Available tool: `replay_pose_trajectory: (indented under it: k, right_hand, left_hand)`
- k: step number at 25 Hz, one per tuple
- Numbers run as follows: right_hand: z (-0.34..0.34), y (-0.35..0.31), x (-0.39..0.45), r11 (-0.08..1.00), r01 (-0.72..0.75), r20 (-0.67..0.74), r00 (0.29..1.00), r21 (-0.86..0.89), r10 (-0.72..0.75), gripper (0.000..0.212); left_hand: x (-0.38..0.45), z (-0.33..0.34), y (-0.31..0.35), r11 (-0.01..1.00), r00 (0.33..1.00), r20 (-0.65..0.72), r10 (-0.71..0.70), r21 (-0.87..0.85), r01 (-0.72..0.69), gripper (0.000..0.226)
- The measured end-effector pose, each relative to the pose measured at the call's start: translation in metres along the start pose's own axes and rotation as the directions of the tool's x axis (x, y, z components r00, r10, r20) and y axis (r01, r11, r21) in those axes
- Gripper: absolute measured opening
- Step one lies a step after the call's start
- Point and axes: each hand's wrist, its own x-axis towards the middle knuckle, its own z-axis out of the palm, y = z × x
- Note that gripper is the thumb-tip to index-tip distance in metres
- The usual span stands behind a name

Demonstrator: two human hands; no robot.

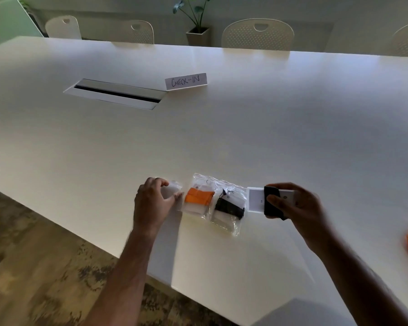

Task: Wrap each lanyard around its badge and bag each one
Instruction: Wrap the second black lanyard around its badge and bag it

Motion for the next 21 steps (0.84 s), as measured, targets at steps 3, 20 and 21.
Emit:
replay_pose_trajectory:
  k: [3, 20, 21]
  right_hand:
    - [0.001, -0.002, 0.000, 1.000, 0.003, 0.006, 1.000, -0.015, -0.003, 0.018]
    - [-0.017, 0.002, 0.000, 1.000, 0.001, -0.029, 1.000, -0.020, -0.002, 0.016]
    - [-0.019, 0.002, -0.001, 1.000, 0.002, -0.033, 0.999, -0.019, -0.002, 0.016]
  left_hand:
    - [0.000, -0.002, 0.002, 1.000, 1.000, -0.007, 0.004, 0.004, -0.004, 0.036]
    - [0.019, -0.028, 0.032, 0.967, 0.964, -0.213, 0.163, 0.226, -0.113, 0.013]
    - [0.022, -0.029, 0.039, 0.965, 0.956, -0.228, 0.187, 0.226, -0.135, 0.012]
